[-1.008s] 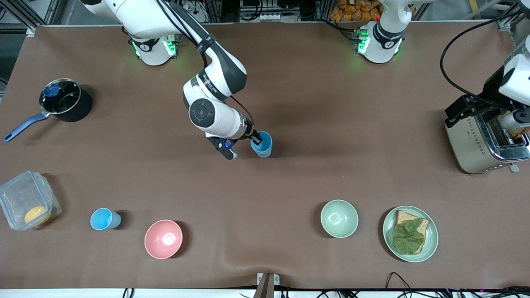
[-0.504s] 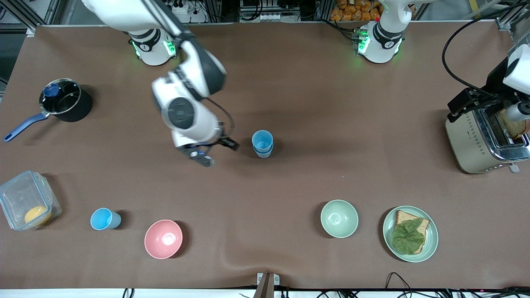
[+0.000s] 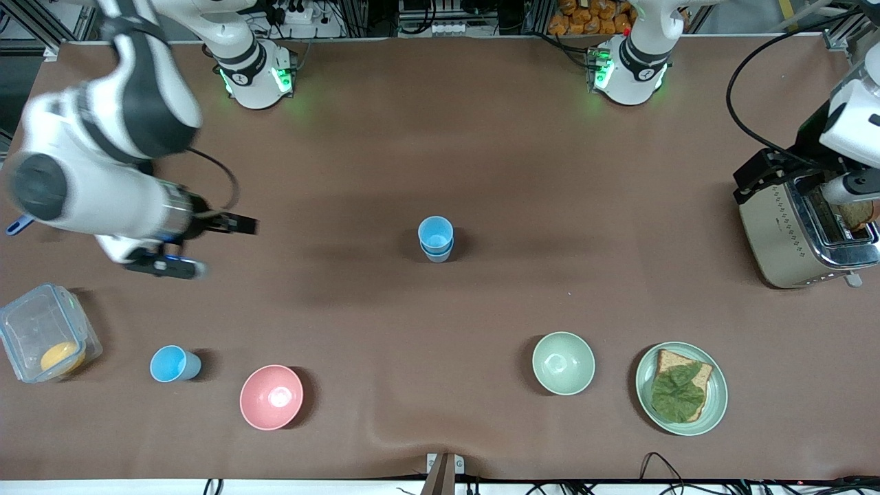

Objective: Stack blue cups with both arms

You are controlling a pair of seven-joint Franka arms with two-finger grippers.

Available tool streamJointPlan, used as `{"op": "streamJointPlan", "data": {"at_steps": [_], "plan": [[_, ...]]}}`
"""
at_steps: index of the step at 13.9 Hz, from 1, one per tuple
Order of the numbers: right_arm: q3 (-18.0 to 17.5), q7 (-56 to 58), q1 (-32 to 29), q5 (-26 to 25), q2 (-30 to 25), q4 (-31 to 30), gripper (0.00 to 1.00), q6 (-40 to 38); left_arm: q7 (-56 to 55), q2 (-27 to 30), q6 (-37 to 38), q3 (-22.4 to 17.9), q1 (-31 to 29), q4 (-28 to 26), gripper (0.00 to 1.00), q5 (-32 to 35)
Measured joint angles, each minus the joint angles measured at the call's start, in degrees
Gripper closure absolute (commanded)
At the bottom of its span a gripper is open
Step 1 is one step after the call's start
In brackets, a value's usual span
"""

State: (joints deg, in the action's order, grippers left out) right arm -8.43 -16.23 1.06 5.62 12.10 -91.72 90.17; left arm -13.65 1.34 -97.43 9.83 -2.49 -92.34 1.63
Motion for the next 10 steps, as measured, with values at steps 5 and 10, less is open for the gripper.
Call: {"op": "streamJointPlan", "data": {"at_steps": [5, 10], "plan": [[-0.1, 9.1, -3.3, -3.1, -10.6, 0.0, 0.0, -4.4, -0.1, -0.1, 0.0, 0.5, 0.0, 0.0, 0.0, 0.0], [-0.1, 15.2, -4.4, -8.5, -13.8, -0.1, 0.0, -3.1, -0.1, -0.3, -0.2, 0.5, 0.0, 0.0, 0.0, 0.0]]}}
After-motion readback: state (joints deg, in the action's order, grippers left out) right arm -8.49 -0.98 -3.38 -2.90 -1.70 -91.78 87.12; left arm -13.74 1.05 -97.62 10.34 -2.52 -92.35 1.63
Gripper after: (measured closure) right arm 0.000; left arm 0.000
